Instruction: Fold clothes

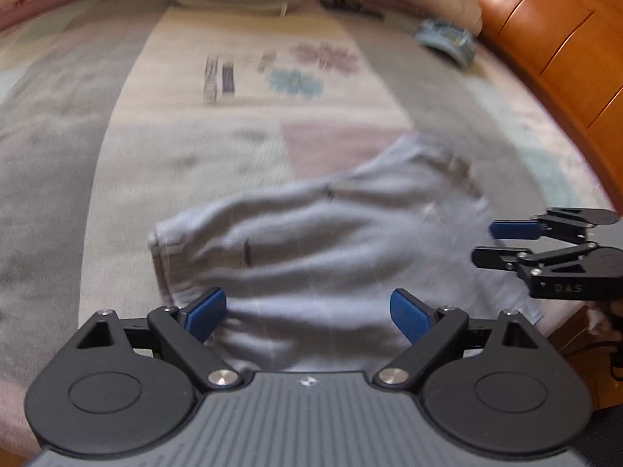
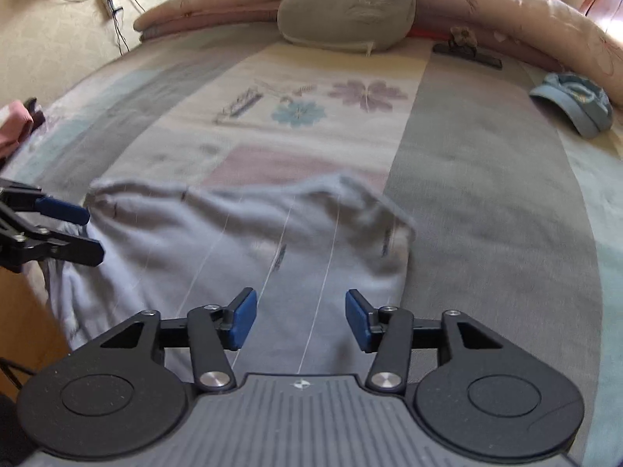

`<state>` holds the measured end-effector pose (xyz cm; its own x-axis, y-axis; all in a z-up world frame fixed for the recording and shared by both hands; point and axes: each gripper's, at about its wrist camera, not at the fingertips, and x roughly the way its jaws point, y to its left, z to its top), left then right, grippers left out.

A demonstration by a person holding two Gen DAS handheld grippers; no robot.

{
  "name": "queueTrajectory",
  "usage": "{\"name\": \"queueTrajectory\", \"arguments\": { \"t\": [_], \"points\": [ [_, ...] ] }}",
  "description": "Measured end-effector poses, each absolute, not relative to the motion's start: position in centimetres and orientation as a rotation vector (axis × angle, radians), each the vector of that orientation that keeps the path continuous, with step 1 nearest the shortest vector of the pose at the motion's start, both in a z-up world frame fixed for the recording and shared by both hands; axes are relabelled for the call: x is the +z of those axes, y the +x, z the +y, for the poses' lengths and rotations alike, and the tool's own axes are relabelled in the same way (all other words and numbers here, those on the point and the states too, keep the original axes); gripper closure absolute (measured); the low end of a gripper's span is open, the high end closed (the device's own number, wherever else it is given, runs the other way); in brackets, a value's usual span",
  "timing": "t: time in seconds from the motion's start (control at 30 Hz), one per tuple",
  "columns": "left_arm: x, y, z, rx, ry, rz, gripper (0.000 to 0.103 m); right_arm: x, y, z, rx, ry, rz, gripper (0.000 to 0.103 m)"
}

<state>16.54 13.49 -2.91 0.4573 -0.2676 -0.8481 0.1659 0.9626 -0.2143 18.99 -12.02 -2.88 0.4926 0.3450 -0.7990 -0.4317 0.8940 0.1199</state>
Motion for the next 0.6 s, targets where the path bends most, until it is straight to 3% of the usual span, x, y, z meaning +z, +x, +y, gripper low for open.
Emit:
{"name": "queueTrajectory", "arguments": {
  "t": [0.13, 0.6],
  "points": [
    [-2.7, 16.0, 13.8, -0.286, -0.107, 1.055, 0.012, -3.9, 17.7, -11.8, 0.44, -0.106, 0.967, 0.038],
    [-2.5, 13.7, 14.6, -0.37, -0.123, 1.043, 0.012, -2.5, 16.2, -9.4, 0.472, -0.106, 0.968, 0.033]
  ]
}}
